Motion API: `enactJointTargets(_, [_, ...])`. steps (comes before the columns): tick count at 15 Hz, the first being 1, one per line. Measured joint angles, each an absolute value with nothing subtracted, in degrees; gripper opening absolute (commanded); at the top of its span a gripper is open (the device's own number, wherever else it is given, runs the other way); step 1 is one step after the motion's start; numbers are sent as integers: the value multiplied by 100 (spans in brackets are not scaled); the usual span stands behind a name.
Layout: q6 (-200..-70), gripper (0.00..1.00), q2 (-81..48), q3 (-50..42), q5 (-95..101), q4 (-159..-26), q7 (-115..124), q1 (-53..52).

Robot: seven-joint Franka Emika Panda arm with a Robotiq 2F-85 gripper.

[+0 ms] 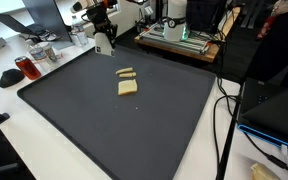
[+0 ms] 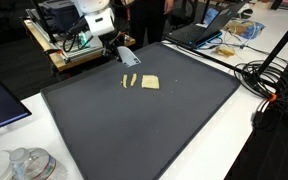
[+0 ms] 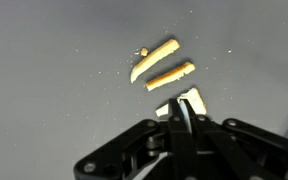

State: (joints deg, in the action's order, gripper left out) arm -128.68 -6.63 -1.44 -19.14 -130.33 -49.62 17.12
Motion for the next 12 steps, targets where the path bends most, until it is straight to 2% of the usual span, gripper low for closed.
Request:
enactJointTargets(8, [-13544,1,965,-408,-1817,-14308,-4615,1156])
enactJointTargets(12, [-13583,1,1781,-332,-952,-14677,-3960,732])
